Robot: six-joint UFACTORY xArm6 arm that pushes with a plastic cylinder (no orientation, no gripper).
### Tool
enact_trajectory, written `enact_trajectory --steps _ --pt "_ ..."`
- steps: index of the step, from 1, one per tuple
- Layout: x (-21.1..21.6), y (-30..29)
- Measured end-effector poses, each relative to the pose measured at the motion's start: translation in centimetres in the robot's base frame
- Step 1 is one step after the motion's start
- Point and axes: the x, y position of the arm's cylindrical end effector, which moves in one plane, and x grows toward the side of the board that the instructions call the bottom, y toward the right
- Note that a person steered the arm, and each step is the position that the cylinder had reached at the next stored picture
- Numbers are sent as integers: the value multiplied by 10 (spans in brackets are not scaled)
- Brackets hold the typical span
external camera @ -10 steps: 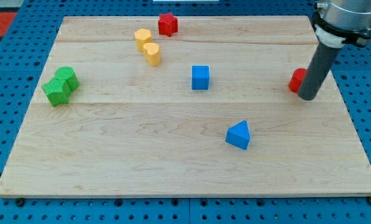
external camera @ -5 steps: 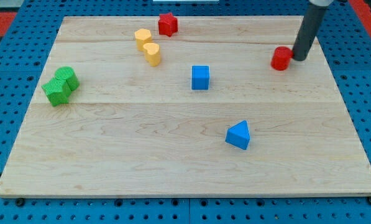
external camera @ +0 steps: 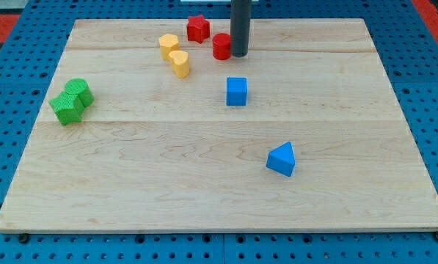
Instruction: Place red circle to the bottom of the red star
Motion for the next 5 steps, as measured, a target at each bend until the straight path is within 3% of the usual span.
enact_trajectory --steps 5 --pt "15 -53"
